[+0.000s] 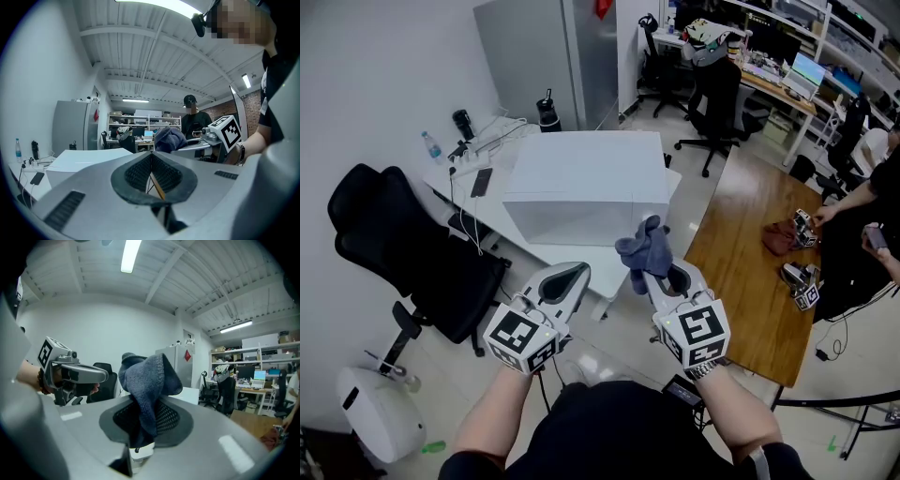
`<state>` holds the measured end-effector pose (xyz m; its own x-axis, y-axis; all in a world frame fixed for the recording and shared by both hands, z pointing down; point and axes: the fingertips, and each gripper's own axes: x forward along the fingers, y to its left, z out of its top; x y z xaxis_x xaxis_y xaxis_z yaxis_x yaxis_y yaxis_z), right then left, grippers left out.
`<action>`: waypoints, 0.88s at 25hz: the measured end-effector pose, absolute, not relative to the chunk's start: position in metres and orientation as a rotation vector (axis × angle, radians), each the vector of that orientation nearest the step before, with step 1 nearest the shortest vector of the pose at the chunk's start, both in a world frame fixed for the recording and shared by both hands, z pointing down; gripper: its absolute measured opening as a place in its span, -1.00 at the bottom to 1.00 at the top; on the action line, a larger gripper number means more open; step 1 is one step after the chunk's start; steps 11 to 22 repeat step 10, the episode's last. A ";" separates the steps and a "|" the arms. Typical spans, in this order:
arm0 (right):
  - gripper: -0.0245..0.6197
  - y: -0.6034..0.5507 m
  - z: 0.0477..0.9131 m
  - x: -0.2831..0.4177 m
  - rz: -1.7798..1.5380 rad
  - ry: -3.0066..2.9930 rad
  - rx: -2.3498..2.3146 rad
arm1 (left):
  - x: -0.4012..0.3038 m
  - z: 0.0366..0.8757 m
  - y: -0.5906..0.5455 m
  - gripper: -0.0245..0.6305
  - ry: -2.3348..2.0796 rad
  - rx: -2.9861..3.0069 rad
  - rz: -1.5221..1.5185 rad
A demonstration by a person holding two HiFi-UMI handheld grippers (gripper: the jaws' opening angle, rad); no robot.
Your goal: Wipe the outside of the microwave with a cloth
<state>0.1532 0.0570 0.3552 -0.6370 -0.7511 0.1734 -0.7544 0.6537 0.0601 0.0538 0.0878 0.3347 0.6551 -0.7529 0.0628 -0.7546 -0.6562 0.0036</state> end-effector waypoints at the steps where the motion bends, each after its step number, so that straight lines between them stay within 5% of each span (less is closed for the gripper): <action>1: -0.73 0.058 0.354 0.153 0.024 -2.690 1.232 | 0.053 0.335 0.088 -0.91 -1.294 2.830 0.087; 22: -0.73 0.062 0.347 0.150 0.004 -2.706 1.217 | 0.051 0.335 0.089 -0.91 -1.312 2.822 0.081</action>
